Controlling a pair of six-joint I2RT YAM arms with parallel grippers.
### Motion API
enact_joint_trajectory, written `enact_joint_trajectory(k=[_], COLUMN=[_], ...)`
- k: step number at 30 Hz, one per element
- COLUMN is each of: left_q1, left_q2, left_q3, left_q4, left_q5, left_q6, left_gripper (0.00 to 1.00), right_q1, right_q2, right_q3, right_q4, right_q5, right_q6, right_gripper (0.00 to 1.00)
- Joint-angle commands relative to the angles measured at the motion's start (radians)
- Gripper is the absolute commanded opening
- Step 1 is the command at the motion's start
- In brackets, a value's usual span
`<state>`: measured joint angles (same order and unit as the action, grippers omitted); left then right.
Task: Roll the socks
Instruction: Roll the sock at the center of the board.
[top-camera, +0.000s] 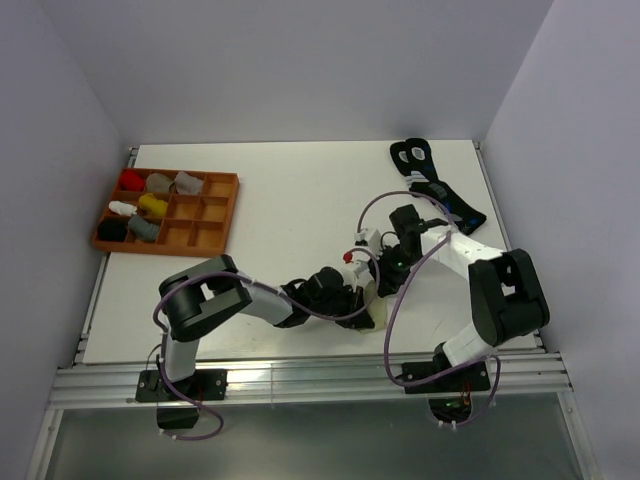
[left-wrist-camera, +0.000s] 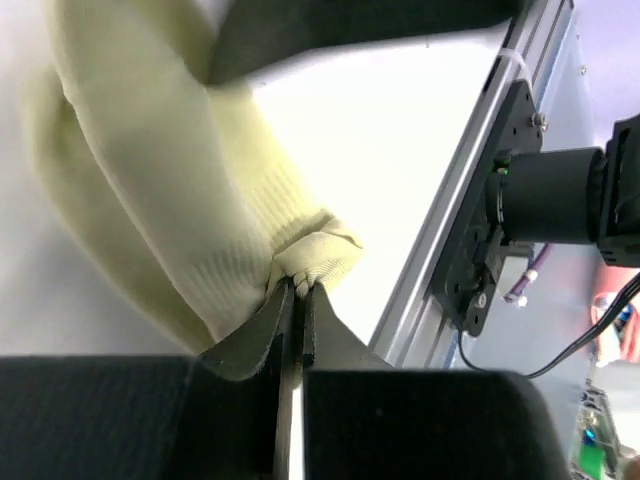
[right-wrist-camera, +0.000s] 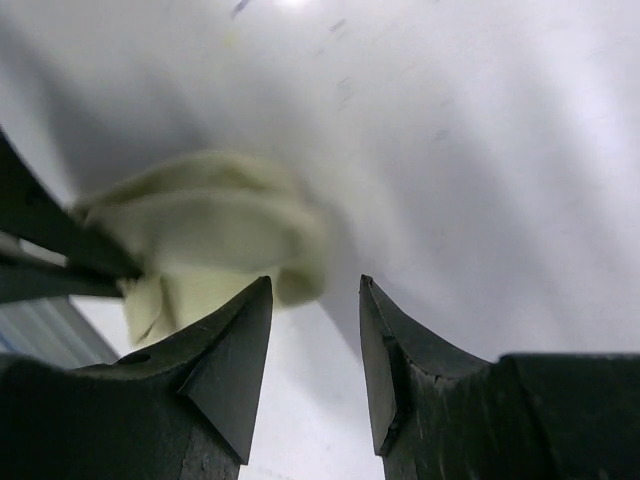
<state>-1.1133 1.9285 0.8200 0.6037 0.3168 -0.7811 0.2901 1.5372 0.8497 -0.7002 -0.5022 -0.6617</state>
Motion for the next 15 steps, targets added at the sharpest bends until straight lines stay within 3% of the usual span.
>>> enact_joint_trajectory(k=[1, 9, 15], left_q1=[-0.046, -0.056, -0.039], left_q2=[0.063, 0.09, 0.105], left_q3=[-0.009, 0.021, 0.087], left_q4=[-0.173, -0.234, -0.422], left_q5=[0.004, 0.001, -0.036], left_q6=[-0.021, -0.03, -0.069], left_gripper=[0.0, 0.0, 0.0], right_q1=[-0.011, -0.019, -0.069], right_q2=[-0.022, -0.068, -0.092], right_q3=[0.038, 0.002, 0.041], right_q4=[0.154, 0.286, 0.321], right_q5=[0.02, 0.108, 0.136], right_q6=[0.059, 0.125, 0.208], right_gripper=[0.48, 0.47, 0.49])
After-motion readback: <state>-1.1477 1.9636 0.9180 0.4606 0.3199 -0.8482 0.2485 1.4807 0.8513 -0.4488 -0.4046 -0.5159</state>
